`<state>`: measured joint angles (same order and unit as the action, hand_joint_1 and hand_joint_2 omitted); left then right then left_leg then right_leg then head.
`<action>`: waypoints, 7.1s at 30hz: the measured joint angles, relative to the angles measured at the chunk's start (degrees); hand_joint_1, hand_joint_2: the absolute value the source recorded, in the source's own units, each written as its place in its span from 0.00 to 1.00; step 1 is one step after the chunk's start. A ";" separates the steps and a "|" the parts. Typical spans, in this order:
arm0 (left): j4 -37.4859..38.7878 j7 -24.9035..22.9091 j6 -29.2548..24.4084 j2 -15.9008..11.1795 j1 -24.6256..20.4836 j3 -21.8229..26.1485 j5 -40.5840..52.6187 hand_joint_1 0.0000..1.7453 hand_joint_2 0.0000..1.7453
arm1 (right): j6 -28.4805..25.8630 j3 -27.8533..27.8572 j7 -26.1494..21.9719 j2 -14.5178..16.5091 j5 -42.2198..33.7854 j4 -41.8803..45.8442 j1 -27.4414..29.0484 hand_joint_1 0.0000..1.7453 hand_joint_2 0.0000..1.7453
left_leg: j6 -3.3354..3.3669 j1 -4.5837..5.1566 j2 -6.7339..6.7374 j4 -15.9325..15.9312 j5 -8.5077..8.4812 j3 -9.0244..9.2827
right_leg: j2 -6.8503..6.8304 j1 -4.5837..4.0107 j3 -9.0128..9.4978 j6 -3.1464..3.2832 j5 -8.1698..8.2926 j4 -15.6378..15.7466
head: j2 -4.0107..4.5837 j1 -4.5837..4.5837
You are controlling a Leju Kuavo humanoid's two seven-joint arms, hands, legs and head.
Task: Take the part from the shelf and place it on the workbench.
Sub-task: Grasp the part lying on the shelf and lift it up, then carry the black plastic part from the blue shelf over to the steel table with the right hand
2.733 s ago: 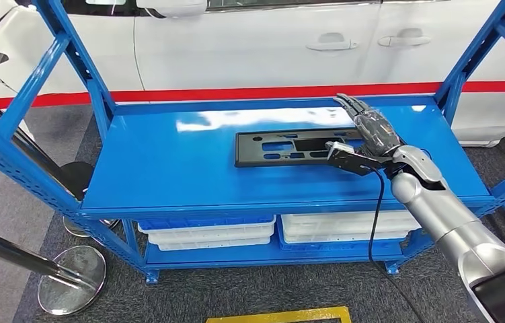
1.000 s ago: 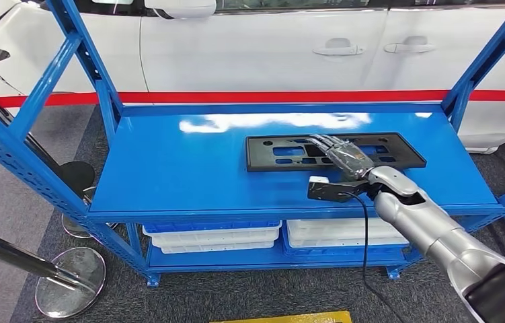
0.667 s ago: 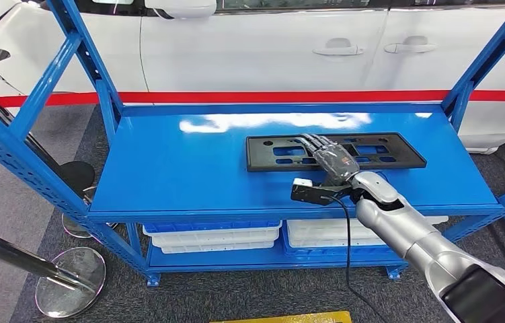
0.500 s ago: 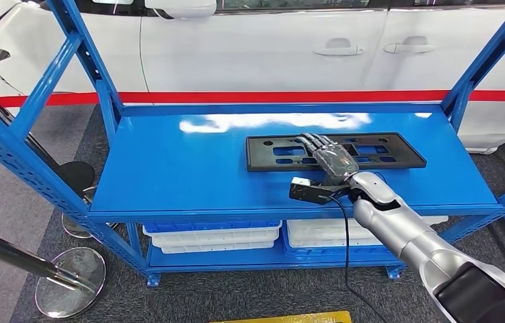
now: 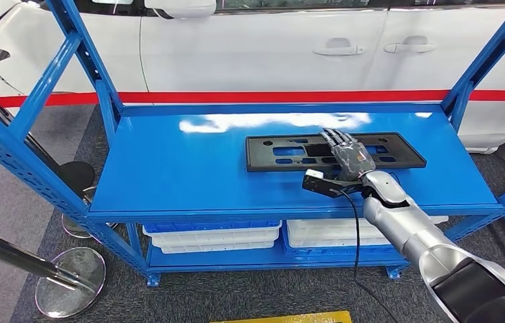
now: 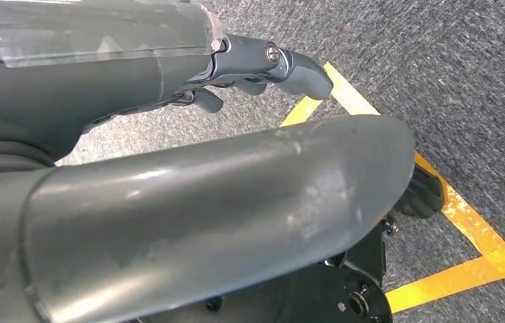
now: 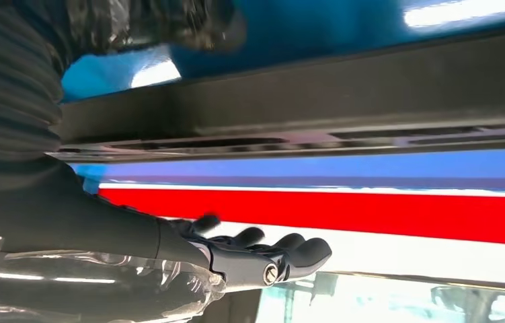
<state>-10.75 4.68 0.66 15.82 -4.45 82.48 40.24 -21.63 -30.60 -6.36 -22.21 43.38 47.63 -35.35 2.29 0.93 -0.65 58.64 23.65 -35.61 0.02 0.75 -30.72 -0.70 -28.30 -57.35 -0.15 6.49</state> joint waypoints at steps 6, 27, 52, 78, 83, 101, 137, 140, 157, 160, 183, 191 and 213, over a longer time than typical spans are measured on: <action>0.00 0.35 0.01 0.00 0.01 0.01 0.02 0.00 0.00 | 1.05 0.92 -0.37 -0.02 -0.25 -0.35 0.41 0.99 1.00 | 0.00 0.00 0.00 0.00 0.00 0.01 | 0.00 0.00 -0.01 0.00 0.00 0.00 | 0.00 0.00; 0.00 2.85 -0.42 0.00 0.07 0.37 -1.97 0.00 1.00 | 2.85 3.21 -0.40 -1.57 -0.17 4.53 4.08 1.00 1.00 | 0.00 0.00 0.00 0.00 0.00 0.05 | 0.00 0.01 0.03 0.00 0.00 0.00 | 0.00 0.00; -0.02 2.67 -0.47 0.49 0.23 0.51 -2.34 0.00 1.00 | -4.91 14.47 -6.29 -6.41 -1.86 39.17 16.47 1.00 1.00 | 1.60 -0.41 0.32 -1.55 -1.28 0.15 | 0.05 0.72 -5.53 -1.49 -8.60 -13.84 | 0.00 0.00; -0.27 2.96 -0.44 0.62 -0.07 0.47 -1.50 0.00 1.00 | -5.52 15.55 -7.39 -7.58 -1.07 42.71 18.89 1.00 1.00 | 1.80 0.39 0.59 -2.91 3.95 7.26 | -0.25 0.24 -5.61 -0.29 4.48 -0.96 | 0.00 -0.01; -0.28 3.09 -0.46 0.81 0.10 0.47 -1.62 0.00 1.00 | -5.95 15.74 -8.51 -8.05 -1.33 45.09 20.59 1.00 1.00 | 1.73 0.02 1.00 -3.56 0.92 4.40 | -0.11 0.67 -8.90 -1.72 -5.43 -14.06 | 0.00 0.02; -0.28 3.38 -0.72 0.96 -0.04 0.49 -2.02 0.00 1.00 | -6.08 15.52 -9.74 -8.41 -2.31 51.96 22.63 1.00 1.00 | -2.03 -0.98 0.70 15.36 8.26 -1.95 | -0.29 0.84 -6.43 0.93 3.45 -2.66 | 0.00 -0.11; -0.31 3.72 -0.76 1.17 -0.62 0.51 -2.72 0.00 1.00 | -4.33 14.69 -8.69 -8.78 -4.39 51.77 18.79 1.00 1.00 | -0.56 -0.08 0.67 -2.15 7.57 9.97 | -0.92 0.76 -7.67 -0.39 7.48 -1.15 | 0.00 -0.07; -0.31 3.72 -0.54 1.20 -0.62 0.51 -2.82 0.00 1.00 | -3.57 14.21 -8.38 -8.57 -4.32 51.61 17.97 1.00 1.00 | 0.43 -0.22 1.02 -3.35 4.71 8.40 | -0.75 0.96 -8.57 -1.21 5.78 -1.72 | -0.01 -0.05; -0.33 4.15 -0.17 1.29 -0.46 0.53 -3.05 0.00 1.00 | -2.05 10.63 -7.33 -6.84 -3.89 50.34 13.72 1.00 1.00 | -2.26 -0.19 0.89 6.97 4.64 -5.24 | -0.89 0.95 -0.84 1.63 0.14 -1.06 | 0.00 -0.09; -0.33 5.22 -0.17 1.28 -0.47 0.53 -3.21 0.00 1.00 | -2.14 10.32 -7.09 -6.77 -3.88 50.17 13.62 1.00 1.00 | -3.06 -0.78 0.89 16.46 7.87 -6.65 | -0.90 0.92 -3.15 1.67 1.84 -1.19 | 0.00 -0.09; -0.35 6.07 -0.19 1.28 -0.34 0.54 -3.89 0.00 1.00 | -2.74 8.74 -6.81 -6.85 -3.87 49.36 13.56 1.00 1.00 | -1.04 -0.44 -3.37 0.37 2.94 2.83 | 2.00 1.18 -3.64 -0.56 1.55 -2.45 | -0.01 -0.05; -0.39 6.14 -0.17 1.20 -0.23 0.54 -3.90 0.00 1.00 | -2.77 8.49 -6.76 -6.82 -3.86 49.37 13.43 1.00 1.00 | -3.09 -1.10 0.17 16.52 9.42 -5.62 | -2.56 1.39 -3.44 0.94 1.79 -1.95 | 0.00 -0.09; -0.40 6.29 0.01 1.31 -0.18 0.54 -4.17 0.00 1.00 | -3.26 8.27 -6.56 -7.05 -3.22 49.18 14.13 1.00 1.00 | -0.46 -0.22 -6.19 0.70 0.66 0.37 | 3.47 0.94 -3.12 -0.34 1.11 -2.28 | -0.01 -0.05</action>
<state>-11.15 10.97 0.67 17.14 -4.63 83.01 36.06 -24.89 -22.33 -12.92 -29.26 40.16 96.82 -21.22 1.83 0.71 -6.84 59.34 24.30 -35.24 3.49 1.69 -33.84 -1.04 -27.19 -59.63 -0.16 6.44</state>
